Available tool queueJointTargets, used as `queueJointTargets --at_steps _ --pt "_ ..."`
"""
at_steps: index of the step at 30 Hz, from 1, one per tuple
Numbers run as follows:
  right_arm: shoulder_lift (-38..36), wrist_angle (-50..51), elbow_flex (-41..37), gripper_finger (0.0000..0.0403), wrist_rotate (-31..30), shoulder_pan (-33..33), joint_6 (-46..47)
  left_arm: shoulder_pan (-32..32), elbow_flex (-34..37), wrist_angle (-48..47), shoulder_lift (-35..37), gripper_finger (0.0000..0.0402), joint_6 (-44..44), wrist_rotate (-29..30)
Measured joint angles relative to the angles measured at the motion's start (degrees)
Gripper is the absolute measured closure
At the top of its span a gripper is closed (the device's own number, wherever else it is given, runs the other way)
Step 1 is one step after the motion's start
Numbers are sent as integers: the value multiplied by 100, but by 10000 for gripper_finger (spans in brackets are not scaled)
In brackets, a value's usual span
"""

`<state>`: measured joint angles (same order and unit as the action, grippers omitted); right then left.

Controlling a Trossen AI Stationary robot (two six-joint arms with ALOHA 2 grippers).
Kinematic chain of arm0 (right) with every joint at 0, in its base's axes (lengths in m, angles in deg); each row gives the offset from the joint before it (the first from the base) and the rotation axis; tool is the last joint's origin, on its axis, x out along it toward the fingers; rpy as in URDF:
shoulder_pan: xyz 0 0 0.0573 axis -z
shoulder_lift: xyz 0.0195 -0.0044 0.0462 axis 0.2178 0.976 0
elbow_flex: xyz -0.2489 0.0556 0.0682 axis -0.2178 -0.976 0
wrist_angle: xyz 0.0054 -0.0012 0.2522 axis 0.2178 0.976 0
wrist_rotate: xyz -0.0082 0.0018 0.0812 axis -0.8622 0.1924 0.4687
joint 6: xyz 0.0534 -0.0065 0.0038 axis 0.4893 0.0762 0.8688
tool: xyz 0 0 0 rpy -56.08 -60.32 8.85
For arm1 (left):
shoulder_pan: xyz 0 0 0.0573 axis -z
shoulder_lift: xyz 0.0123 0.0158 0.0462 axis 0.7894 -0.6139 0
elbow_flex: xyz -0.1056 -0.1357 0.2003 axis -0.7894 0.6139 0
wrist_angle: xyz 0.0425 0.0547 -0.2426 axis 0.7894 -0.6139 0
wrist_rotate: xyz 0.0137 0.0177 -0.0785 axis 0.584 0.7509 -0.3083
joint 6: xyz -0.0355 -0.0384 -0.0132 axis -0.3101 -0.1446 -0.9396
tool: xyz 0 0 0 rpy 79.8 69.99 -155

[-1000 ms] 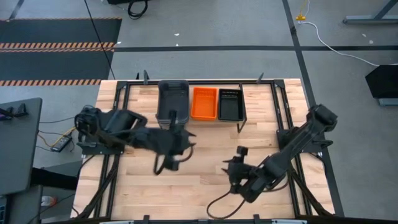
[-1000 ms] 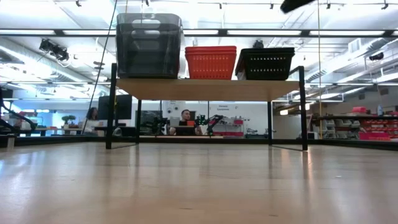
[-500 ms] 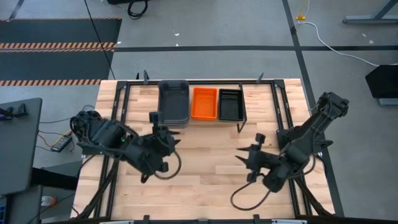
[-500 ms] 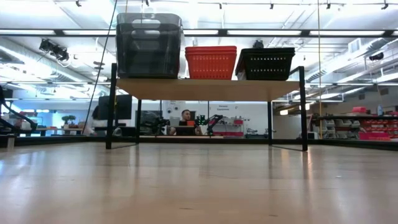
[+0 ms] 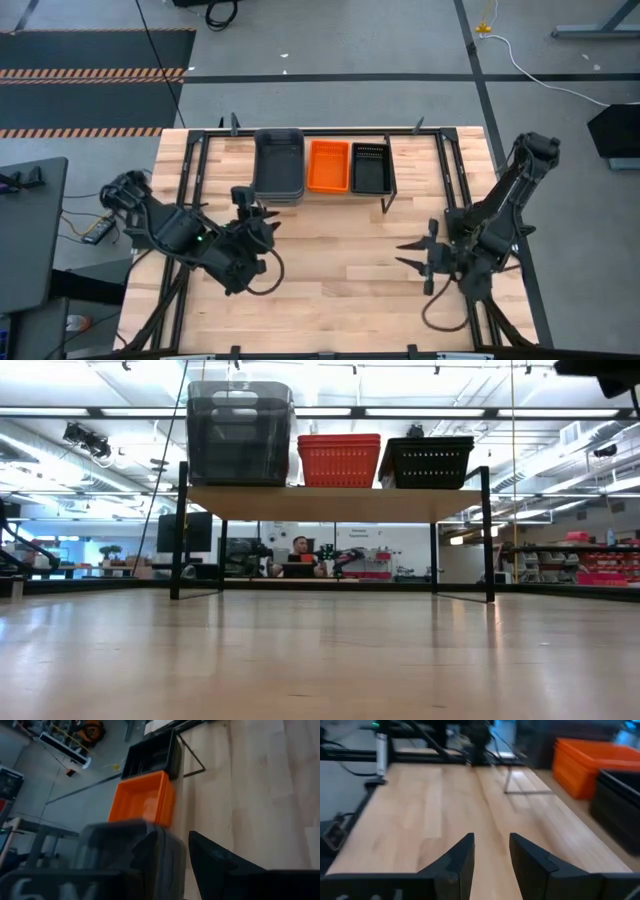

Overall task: Stack baskets on shelf by color
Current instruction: Return to Home Position

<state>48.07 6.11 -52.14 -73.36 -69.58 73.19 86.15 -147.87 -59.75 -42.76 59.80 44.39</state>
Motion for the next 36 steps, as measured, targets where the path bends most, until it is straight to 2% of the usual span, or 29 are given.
queueJointTargets --at_steps 7,12,16,19,23,30,36 --pt "-389 -2412 -404 273 244 28 -2433 23 2733 1945 1853 286 57 -35" --pt "-659 -3429 -404 273 307 323 -3846 200 4366 3664 3253 286 331 -330" --pt "-956 -3713 -404 273 938 743 -4575 359 5241 4929 4014 286 889 -639" --pt "-1232 -3551 -404 273 1505 1121 -4659 444 5647 5406 4413 286 1125 -669" --pt "-1632 -3083 -404 277 2000 1564 -4584 450 5986 5482 4781 286 1107 -671" --pt "-2204 -1751 -404 297 2491 2186 -3763 448 6860 5919 5334 286 1272 -709" --pt "-2430 -1678 -762 318 2703 2422 -3596 443 7845 7086 6113 286 1876 -1015"
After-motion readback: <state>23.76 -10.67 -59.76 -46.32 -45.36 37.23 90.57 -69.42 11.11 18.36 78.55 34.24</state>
